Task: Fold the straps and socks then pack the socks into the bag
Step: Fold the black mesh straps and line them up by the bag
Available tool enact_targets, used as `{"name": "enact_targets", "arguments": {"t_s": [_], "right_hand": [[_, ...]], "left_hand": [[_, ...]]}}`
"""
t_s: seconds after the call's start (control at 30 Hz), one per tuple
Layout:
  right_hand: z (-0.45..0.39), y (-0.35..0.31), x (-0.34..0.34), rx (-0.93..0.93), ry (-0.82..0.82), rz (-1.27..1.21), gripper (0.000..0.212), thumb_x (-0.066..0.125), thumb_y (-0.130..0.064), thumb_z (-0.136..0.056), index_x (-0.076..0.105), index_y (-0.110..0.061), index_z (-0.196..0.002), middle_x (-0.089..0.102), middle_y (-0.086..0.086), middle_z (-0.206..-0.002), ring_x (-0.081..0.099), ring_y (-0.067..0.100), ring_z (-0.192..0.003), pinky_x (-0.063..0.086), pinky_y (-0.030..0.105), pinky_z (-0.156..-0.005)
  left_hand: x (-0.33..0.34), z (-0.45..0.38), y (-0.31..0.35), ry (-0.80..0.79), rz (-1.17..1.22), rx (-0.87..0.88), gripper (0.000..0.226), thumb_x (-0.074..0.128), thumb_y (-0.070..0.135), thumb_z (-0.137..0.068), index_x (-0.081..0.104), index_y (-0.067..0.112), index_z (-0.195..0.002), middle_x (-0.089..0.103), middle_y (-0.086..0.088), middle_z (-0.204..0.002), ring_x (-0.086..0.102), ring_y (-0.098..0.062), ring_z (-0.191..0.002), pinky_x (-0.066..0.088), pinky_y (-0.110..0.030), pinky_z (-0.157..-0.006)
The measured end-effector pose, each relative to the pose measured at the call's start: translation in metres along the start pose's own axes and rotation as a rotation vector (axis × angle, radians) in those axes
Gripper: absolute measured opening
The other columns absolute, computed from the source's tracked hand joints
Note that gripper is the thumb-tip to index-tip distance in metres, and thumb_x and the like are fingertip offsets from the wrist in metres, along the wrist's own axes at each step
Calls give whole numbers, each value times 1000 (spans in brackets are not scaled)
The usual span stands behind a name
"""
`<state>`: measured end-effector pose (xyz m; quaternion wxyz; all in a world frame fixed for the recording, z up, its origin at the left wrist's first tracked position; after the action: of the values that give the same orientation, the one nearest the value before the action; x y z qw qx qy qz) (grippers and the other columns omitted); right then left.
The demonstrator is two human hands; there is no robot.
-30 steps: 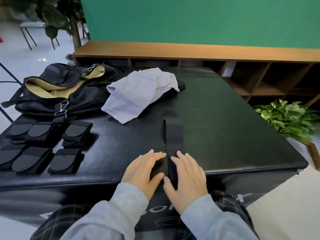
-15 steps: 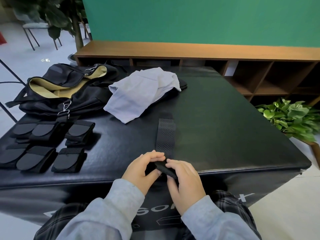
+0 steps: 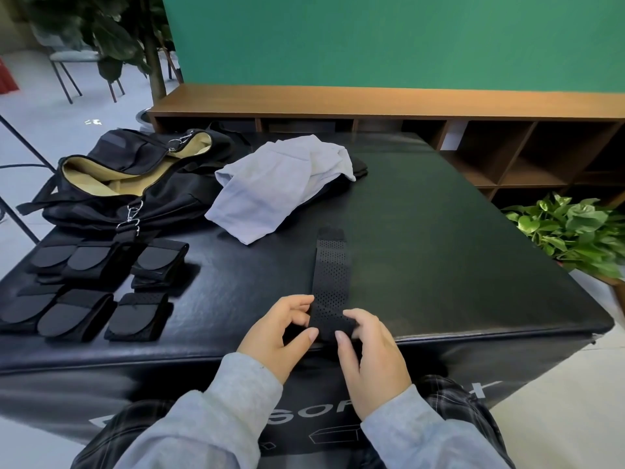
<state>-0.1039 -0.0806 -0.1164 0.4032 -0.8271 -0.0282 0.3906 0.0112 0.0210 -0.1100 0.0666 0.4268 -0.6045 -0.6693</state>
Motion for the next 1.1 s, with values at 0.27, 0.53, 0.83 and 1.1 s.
{"name": "enact_targets", "arguments": {"t_s": [0.27, 0.53, 0.83, 1.1], "right_hand": [[0, 2, -2, -9, -67, -13, 53, 61, -22, -89, 27, -47, -119, 50, -13, -90, 43, -16, -86, 36, 14, -79], [1, 2, 2, -161, 76, 124, 61, 72, -7, -74, 43, -24, -125, 45, -6, -127, 53, 10, -101, 35, 15, -91], [1, 1, 10, -224, 88, 305, 39, 46, -27, -79, 68, -13, -107, 63, -5, -115, 45, 11, -102, 55, 27, -77], [-3, -4, 16, -190, 27, 460, 46, 75, -29, -70, 67, -10, -111, 65, 1, -118, 45, 16, -91, 56, 24, -68]], "left_hand": [[0, -2, -3, 18, -74, 46, 44, 64, 16, -86, 42, 48, -107, 58, 26, -90, 51, 9, -108, 29, 0, -88], [-3, -3, -1, 30, -118, 68, 51, 65, 12, -84, 40, 49, -108, 59, 24, -90, 46, 15, -111, 24, 3, -90], [-1, -6, 3, -64, -281, 183, 44, 62, 15, -87, 50, 41, -120, 27, 39, -125, 18, 25, -120, 21, -4, -104], [0, -6, 2, -25, -357, 172, 35, 58, 22, -90, 56, 33, -123, 39, 31, -122, 30, 11, -123, 12, 2, -98]]}}
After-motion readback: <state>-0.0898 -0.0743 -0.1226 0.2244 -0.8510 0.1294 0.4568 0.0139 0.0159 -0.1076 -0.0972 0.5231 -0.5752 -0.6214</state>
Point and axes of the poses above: each hand's wrist, its own z-axis away from the middle knuckle, its own x-axis out of the palm, y = z × x, the point moved 3 cm from there along -z, towards the middle knuckle
